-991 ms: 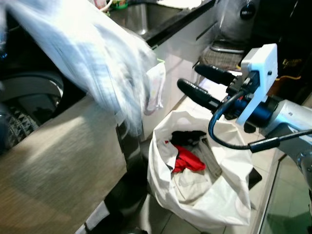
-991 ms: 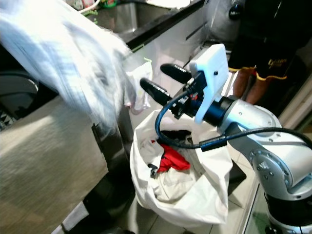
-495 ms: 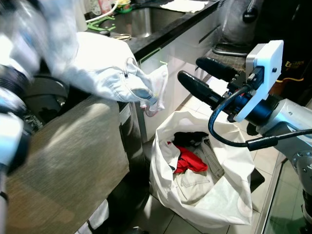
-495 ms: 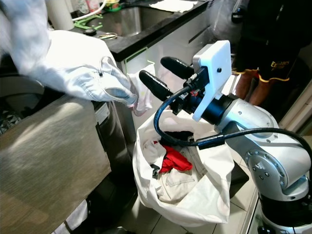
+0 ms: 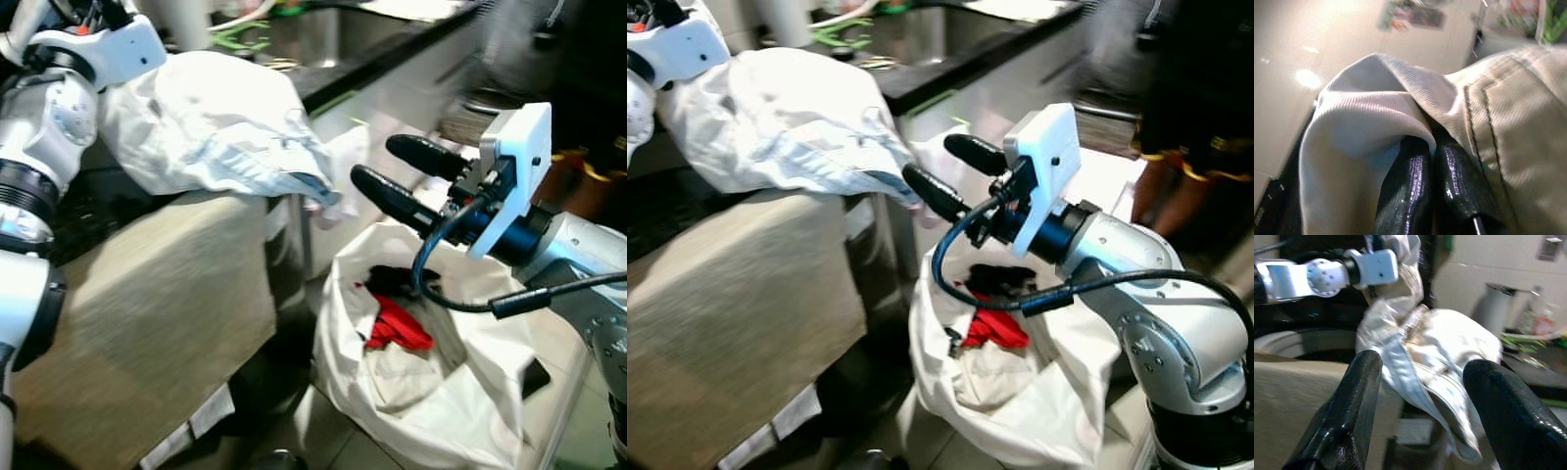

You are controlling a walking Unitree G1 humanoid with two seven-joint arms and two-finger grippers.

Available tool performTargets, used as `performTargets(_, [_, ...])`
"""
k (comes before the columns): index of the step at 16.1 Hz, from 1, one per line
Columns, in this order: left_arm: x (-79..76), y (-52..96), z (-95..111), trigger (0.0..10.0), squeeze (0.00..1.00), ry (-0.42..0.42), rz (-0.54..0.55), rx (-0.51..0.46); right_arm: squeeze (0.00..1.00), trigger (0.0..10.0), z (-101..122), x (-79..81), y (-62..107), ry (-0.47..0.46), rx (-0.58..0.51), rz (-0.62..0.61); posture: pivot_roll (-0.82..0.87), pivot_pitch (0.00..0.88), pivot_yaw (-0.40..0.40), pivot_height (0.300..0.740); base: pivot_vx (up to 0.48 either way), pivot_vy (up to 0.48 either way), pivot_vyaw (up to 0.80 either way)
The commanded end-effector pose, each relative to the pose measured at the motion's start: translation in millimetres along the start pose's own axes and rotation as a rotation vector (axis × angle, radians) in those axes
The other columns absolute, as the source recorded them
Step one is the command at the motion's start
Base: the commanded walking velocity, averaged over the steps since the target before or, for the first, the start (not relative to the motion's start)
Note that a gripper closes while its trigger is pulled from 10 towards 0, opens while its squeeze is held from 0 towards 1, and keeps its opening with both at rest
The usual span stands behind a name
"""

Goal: Clothes washing

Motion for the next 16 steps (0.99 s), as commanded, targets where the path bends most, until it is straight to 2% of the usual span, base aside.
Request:
performTargets(1, [-4.7,2.3,-8,10.0,0.00,0.000,-0.052,0.023,0.00,10.0,1,8.5,-0.3,0.016,-0.004,0.039,-0.07,0.000,0.100,0.740,0.000,0.000,0.80])
performTargets(3, [-20.8,6.8,-17,10.0,0.00,0.032,-0.168,0.059,0.00,10.0,2,14.8,0.7,0.023,-0.004,0.073,-0.07,0.000,0.100,0.740,0.000,0.000,0.80])
performTargets(5, [-56.1,17.2,-10,10.0,0.00,0.123,-0.401,0.058,0.00,10.0,-2,20.8,4.2,0.031,0.020,0.105,-0.07,0.000,0.097,0.740,0.000,0.000,0.80])
performTargets(6, [-66.2,21.3,-9,10.0,0.00,0.071,-0.473,0.055,0.00,10.0,-3,20.1,4.6,0.032,0.022,0.104,-0.07,0.000,0.097,0.740,0.000,0.000,0.80])
performTargets(7, [-69.6,23.1,-10,10.0,0.00,0.060,-0.496,0.065,0.00,10.0,-3,19.7,4.7,0.034,0.024,0.102,-0.07,0.000,0.096,0.740,0.000,0.000,0.80])
performTargets(8, [-90.5,34.5,-16,10.0,0.00,0.063,-0.617,0.108,0.00,10.0,-4,19.3,4.5,0.041,0.027,0.103,-0.07,0.000,0.094,0.740,0.000,0.000,0.80])
performTargets(9, [-97.1,38.8,-20,10.0,0.00,0.080,-0.651,0.134,0.00,10.0,-4,20.4,4.2,0.047,0.030,0.108,-0.07,0.000,0.095,0.740,0.000,0.000,0.80])
performTargets(10, [-106.1,45.9,-29,10.0,0.00,0.034,-0.699,0.178,0.00,10.0,-7,23.5,3.7,0.061,0.041,0.119,-0.08,0.000,0.096,0.740,0.000,0.000,0.80])
performTargets(11, [-108.6,51.6,-40,10.0,0.00,0.007,-0.724,0.226,0.00,10.0,-9,24.7,4.3,0.063,0.048,0.120,-0.08,0.000,0.096,0.740,0.000,0.000,0.80])
performTargets(14, [-92.7,48.0,-64,10.0,0.00,-0.085,-0.606,0.307,0.00,10.0,-11,24.0,5.7,0.060,0.054,0.109,-0.08,0.000,0.098,0.740,0.000,0.000,0.80])
performTargets(15, [-74.2,36.9,-60,10.0,0.00,-0.028,-0.465,0.282,0.00,10.0,-12,21.7,6.3,0.058,0.058,0.097,-0.08,0.000,0.098,0.740,0.000,0.000,0.80])
performTargets(16, [-61.7,26.8,-45,10.0,0.00,0.108,-0.365,0.221,0.00,10.0,-13,18.4,6.3,0.041,0.058,0.079,-0.08,0.000,0.096,0.740,0.000,0.000,0.00])
Point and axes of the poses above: a point about 5 cm out from each wrist's last joint towards the gripper, its own y axis pointing back from the gripper into the wrist, its own z axis along the axis of the wrist's last joint, x = y × z, the point moved 6 cm from there along -y, pointing out of the wrist towards the gripper, and after that the axes turned 8 degrees about y, right-handed, at the moved point
